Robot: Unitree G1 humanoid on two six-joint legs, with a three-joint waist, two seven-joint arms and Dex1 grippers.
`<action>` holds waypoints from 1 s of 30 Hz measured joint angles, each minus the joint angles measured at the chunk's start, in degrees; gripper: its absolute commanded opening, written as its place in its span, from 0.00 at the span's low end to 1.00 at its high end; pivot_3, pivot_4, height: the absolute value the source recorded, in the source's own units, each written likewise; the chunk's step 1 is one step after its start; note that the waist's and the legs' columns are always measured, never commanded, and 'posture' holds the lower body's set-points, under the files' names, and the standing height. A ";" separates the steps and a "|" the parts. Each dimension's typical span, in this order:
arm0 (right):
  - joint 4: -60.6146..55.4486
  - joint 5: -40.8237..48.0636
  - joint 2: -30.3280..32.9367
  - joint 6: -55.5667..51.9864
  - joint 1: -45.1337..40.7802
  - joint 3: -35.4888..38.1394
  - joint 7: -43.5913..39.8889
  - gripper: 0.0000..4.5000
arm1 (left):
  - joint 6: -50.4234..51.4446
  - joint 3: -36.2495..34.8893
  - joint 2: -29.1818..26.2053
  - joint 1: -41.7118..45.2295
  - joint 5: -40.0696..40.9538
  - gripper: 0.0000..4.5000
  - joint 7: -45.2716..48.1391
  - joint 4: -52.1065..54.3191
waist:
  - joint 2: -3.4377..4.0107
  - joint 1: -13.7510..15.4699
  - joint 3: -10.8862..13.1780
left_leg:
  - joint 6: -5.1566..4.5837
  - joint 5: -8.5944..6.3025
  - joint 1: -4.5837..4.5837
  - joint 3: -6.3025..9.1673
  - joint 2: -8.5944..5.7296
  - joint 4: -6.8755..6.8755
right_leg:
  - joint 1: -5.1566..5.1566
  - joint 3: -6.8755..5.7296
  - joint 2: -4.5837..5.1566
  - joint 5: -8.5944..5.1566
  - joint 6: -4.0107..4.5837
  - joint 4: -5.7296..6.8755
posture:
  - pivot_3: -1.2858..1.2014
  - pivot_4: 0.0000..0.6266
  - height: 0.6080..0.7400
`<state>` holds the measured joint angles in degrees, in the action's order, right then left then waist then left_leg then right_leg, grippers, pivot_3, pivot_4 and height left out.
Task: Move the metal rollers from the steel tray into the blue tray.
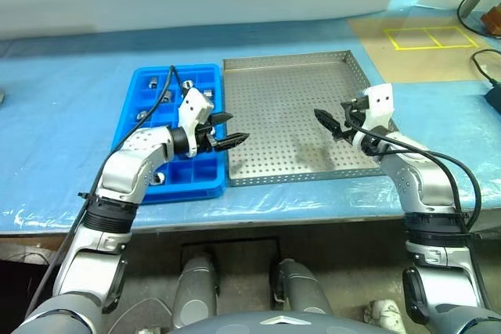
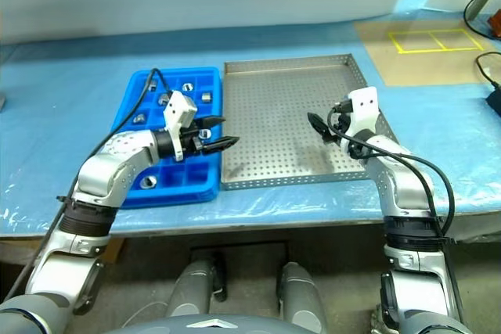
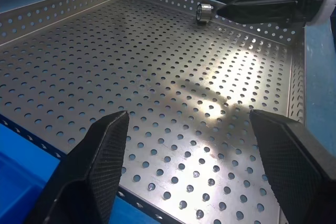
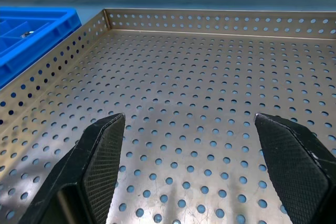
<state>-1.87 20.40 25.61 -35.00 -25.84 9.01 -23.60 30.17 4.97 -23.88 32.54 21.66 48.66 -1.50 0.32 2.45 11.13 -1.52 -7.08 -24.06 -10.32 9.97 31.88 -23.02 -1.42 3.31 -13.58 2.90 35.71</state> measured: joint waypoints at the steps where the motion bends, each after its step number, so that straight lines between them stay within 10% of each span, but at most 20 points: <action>1: -0.06 0.00 0.01 0.00 0.15 0.06 0.12 0.90 | -0.19 0.13 0.42 0.39 -0.07 0.86 0.15 -0.26 | 0.00 0.01 0.00 | -0.02 -0.01 -0.02 0.00 -0.02 0.01 | 0.00 0.00 0.02 0.00 0.00 -0.01 | 0.41 0.24 1.00; 17: -6.82 -1.44 -2.17 -0.48 5.82 6.01 12.28 0.90 | -12.75 7.02 13.46 17.59 -4.43 0.86 10.62 -23.07 | 0.03 -4.71 -0.02 | -0.35 -0.20 0.01 -0.13 -0.07 0.31 | 0.08 0.15 0.03 0.13 -0.20 -0.03 | 0.31 0.24 1.00; 30: 17.69 -4.32 -11.61 8.68 -8.27 6.20 18.48 0.90 | -14.69 6.86 13.55 18.36 -6.36 0.86 13.94 -26.67 | 0.06 -6.52 0.00 | -0.59 -0.27 -0.14 -0.13 -0.09 0.52 | 0.09 0.12 0.07 0.14 -0.18 -0.02 | 0.33 0.24 1.00</action>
<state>15.82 16.08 14.00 -26.31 -34.12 15.21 -5.12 15.48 11.83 -10.32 50.89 15.30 62.60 -28.17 0.38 -4.07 11.13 -2.11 -7.36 -24.20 -10.45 9.88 32.41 -22.93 -1.31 3.38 -13.44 2.71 35.69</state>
